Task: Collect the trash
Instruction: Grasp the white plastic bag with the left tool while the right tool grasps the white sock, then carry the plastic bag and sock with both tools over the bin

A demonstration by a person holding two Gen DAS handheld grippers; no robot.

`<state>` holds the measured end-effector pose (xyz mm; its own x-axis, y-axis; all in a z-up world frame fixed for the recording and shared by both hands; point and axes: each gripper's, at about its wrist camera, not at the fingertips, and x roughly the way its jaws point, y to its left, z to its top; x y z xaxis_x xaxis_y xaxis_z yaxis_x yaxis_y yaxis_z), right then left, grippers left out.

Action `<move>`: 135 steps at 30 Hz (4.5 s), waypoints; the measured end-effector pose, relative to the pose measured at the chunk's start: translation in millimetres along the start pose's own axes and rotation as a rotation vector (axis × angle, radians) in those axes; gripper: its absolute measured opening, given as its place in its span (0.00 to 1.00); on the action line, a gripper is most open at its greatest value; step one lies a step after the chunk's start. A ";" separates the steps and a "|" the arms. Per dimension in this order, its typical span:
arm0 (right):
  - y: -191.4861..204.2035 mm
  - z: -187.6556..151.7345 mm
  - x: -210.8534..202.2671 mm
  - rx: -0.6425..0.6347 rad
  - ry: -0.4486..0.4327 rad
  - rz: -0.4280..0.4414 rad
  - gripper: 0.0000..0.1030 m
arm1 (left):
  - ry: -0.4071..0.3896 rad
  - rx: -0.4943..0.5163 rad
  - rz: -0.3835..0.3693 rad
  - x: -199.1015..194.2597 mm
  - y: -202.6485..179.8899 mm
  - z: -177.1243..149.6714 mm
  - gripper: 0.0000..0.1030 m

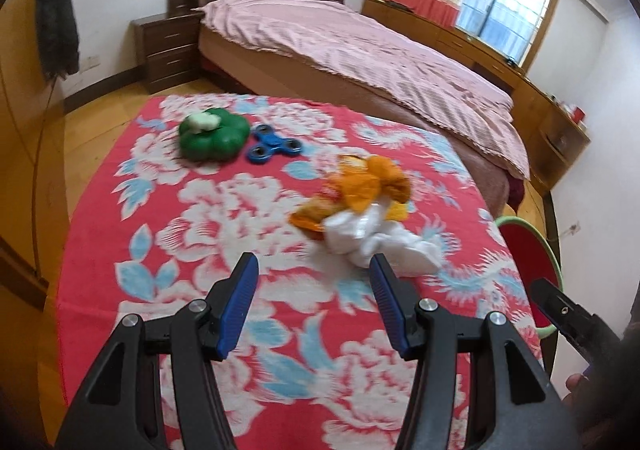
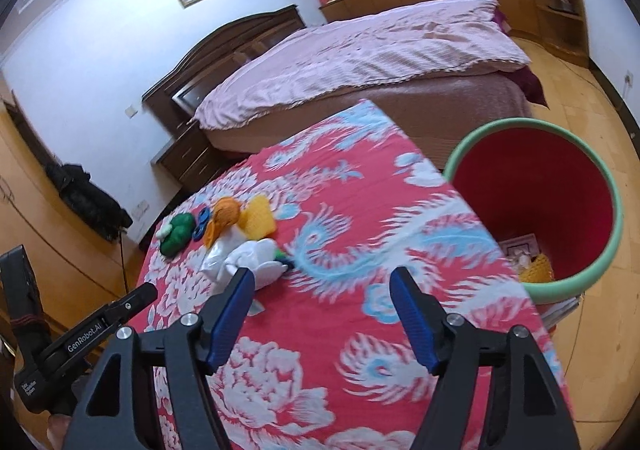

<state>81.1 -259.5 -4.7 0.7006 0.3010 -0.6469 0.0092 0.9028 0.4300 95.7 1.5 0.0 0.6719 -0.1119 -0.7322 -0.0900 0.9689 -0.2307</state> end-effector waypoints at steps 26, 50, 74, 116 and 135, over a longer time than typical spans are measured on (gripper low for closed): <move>67.8 -9.9 116.4 -0.102 0.144 -0.025 0.61 | 0.058 -0.128 0.050 35.3 70.0 -7.3 0.56; -1.5 -1.0 43.3 -0.019 0.032 -0.057 0.12 | 0.128 0.047 -0.075 61.7 -13.1 -2.8 0.56; -54.5 -7.7 27.3 0.069 0.035 -0.061 0.12 | 0.140 0.129 -0.073 99.7 -52.6 1.2 0.42; -52.4 0.9 -69.3 0.067 -0.177 -0.033 0.12 | -0.048 0.140 -0.260 -34.3 -86.7 -3.6 0.41; -149.0 20.9 -67.4 0.226 -0.193 -0.165 0.12 | 0.101 0.337 -0.346 40.6 -218.0 -8.8 0.41</move>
<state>47.4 -420.6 -12.0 0.7982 0.0732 -0.5979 0.2765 0.8373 0.4716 136.1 -216.2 14.9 0.5439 -0.4443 -0.7118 0.3797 0.8868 -0.2635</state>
